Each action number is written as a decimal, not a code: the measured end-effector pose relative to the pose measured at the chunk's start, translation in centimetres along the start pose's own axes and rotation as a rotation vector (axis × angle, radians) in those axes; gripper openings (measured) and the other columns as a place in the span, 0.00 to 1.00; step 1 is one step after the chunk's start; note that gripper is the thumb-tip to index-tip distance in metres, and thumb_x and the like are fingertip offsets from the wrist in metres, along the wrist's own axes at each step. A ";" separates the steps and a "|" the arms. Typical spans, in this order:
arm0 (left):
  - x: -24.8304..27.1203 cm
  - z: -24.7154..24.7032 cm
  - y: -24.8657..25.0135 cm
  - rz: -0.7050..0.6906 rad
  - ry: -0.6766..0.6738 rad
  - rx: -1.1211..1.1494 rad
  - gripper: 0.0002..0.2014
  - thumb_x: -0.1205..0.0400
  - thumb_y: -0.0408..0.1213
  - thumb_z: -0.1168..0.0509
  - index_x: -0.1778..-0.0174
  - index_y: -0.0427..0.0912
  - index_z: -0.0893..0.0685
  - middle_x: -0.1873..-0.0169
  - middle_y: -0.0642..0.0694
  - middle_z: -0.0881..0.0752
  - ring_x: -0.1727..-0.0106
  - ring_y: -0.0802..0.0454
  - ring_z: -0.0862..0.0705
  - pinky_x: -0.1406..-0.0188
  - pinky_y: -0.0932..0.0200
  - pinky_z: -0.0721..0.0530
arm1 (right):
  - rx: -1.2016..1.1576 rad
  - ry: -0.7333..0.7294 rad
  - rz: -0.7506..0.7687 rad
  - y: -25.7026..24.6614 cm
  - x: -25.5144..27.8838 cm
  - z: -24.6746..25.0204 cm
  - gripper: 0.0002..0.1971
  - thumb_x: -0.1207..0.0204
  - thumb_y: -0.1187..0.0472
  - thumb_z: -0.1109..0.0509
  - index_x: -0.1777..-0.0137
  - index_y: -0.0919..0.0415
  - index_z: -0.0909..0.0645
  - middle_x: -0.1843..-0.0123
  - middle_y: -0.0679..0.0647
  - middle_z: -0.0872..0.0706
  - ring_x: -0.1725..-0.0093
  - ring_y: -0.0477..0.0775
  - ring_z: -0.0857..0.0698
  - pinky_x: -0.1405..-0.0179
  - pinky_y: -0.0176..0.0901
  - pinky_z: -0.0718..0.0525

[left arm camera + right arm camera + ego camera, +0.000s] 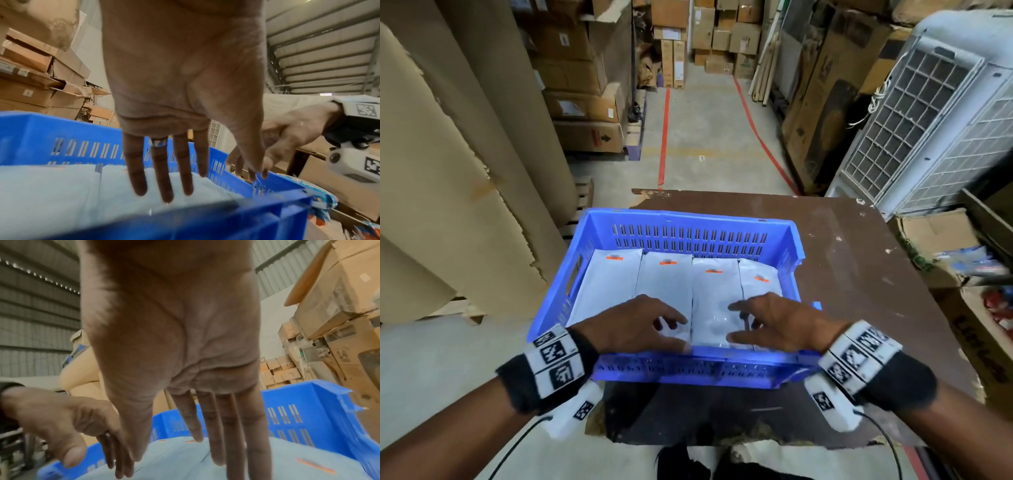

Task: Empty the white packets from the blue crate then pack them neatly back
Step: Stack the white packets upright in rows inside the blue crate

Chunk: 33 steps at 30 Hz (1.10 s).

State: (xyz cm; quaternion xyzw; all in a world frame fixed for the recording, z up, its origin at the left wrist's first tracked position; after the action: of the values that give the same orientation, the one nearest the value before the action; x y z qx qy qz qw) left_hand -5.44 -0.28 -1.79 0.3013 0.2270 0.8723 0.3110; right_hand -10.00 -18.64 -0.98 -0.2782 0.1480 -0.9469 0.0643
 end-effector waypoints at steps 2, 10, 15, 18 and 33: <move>1.5 -1.1 -0.5 -0.057 0.059 0.006 0.35 0.36 0.76 0.33 0.35 0.64 0.16 0.47 0.66 0.14 0.49 0.68 0.16 0.44 0.60 0.16 | -0.022 0.025 0.076 -0.8 1.8 -1.4 0.39 0.29 0.28 0.33 0.22 0.47 0.27 0.34 0.45 0.18 0.41 0.46 0.18 0.37 0.36 0.22; 4.0 -3.2 -1.9 -0.182 0.409 0.112 0.12 0.15 0.47 0.34 0.36 0.56 0.14 0.49 0.62 0.11 0.47 0.64 0.14 0.45 0.57 0.17 | 0.159 0.235 0.180 -1.0 2.9 -3.7 0.15 0.17 0.47 0.41 0.39 0.51 0.18 0.46 0.50 0.11 0.45 0.59 0.15 0.50 0.51 0.18; 3.3 -3.3 -0.7 -0.232 0.518 0.091 0.11 0.15 0.46 0.34 0.39 0.52 0.12 0.50 0.60 0.09 0.48 0.63 0.11 0.44 0.48 0.16 | 0.217 0.301 0.209 -0.5 3.8 -3.2 0.16 0.15 0.50 0.42 0.37 0.54 0.18 0.44 0.53 0.11 0.44 0.62 0.15 0.47 0.54 0.18; 1.8 -4.2 0.4 -0.244 0.561 0.063 0.13 0.15 0.48 0.35 0.40 0.50 0.11 0.49 0.59 0.09 0.45 0.60 0.11 0.43 0.41 0.18 | 0.301 0.315 0.174 1.1 4.6 -2.9 0.17 0.15 0.48 0.46 0.38 0.52 0.20 0.44 0.52 0.11 0.44 0.62 0.15 0.49 0.52 0.18; -6.7 -4.9 8.2 -0.148 0.562 0.085 0.27 0.22 0.62 0.45 0.40 0.51 0.10 0.44 0.50 0.10 0.39 0.45 0.13 0.31 0.38 0.26 | 0.139 0.509 -0.052 11.8 6.6 1.5 0.13 0.14 0.53 0.39 0.37 0.50 0.16 0.46 0.54 0.09 0.43 0.62 0.14 0.54 0.52 0.18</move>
State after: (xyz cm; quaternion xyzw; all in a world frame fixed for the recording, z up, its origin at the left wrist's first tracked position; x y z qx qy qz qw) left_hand -7.88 -11.58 -3.09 0.0433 0.3621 0.8861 0.2860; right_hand -14.27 -31.49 -0.18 -0.0296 0.0867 -0.9956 0.0194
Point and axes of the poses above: each hand's wrist, its own x-axis away from the middle knuckle, its own z-axis out of the back of the hand, y = z × x, the point moved 10 cm from there along -x, towards the middle knuckle
